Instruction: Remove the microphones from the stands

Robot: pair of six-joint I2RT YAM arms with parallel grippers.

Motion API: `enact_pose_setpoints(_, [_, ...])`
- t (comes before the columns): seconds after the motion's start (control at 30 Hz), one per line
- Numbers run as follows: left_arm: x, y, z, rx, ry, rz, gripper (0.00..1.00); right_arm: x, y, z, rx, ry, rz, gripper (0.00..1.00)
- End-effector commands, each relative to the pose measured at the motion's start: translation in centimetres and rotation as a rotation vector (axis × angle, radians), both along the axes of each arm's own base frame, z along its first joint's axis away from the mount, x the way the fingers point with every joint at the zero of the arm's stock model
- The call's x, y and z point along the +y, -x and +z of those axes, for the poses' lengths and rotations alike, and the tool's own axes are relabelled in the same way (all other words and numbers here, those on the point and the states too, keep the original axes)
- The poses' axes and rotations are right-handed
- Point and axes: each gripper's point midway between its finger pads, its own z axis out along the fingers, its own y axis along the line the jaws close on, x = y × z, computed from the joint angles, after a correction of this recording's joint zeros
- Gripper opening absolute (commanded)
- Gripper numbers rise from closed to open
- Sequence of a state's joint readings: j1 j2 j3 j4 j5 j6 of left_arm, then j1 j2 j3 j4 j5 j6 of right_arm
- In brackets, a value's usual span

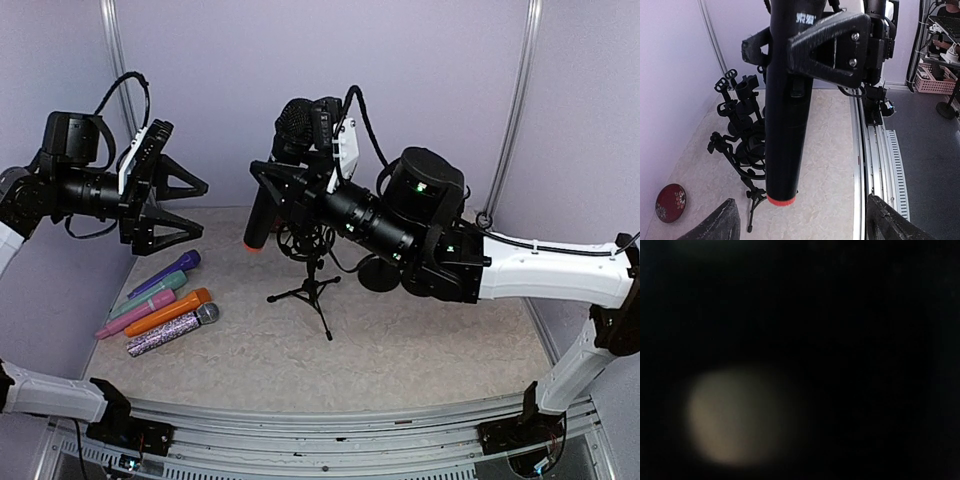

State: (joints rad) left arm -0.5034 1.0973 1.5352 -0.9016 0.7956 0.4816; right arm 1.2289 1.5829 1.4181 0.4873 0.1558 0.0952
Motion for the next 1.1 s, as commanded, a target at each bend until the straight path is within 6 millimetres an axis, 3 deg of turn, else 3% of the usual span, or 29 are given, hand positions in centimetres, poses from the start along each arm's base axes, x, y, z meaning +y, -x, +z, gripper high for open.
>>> enact_pose_setpoints(0.0, [-1.3, 0.0, 1.1, 0.023, 0.072, -0.067, 0.80, 1.1, 1.1, 3.8, 0.016, -0.181, 0.120, 0.00])
enact_pose_setpoints(0.27, [-2.2, -0.1, 0.2, 0.053, 0.062, -0.087, 0.60, 4.8, 1.3, 2.3, 0.038, -0.180, 0.222, 0.00])
enact_pose_setpoints(0.47, [-2.1, -0.5, -1.0, 0.067, 0.042, -0.069, 0.49, 6.2, 1.4, 2.2, 0.031, -0.178, 0.254, 0.00])
enact_pose_setpoints(0.63, [-1.8, -0.9, -2.0, 0.069, 0.020, -0.049, 0.33, 6.6, 1.5, 1.6, 0.035, -0.171, 0.267, 0.00])
enact_pose_setpoints(0.7, [-1.7, -0.9, -2.1, 0.064, 0.017, -0.045, 0.35, 6.6, 1.6, 1.6, 0.032, -0.169, 0.270, 0.00])
enact_pose_setpoints(0.8, [-1.6, -0.7, -2.2, 0.063, 0.013, -0.050, 0.60, 6.4, 1.6, 1.6, 0.030, -0.165, 0.267, 0.00])
enact_pose_setpoints(0.83, [-1.6, -0.6, -2.3, 0.064, 0.010, -0.054, 0.63, 6.3, 1.7, 1.6, 0.028, -0.165, 0.267, 0.00])
enact_pose_setpoints(0.97, [-1.4, -0.1, -3.0, 0.068, -0.009, -0.071, 0.70, 6.2, 1.7, 1.7, 0.020, -0.159, 0.266, 0.00])
enact_pose_setpoints(1.07, [-1.4, -0.4, -3.1, 0.067, -0.010, -0.059, 0.65, 6.4, 1.9, 1.6, 0.019, -0.157, 0.278, 0.00])
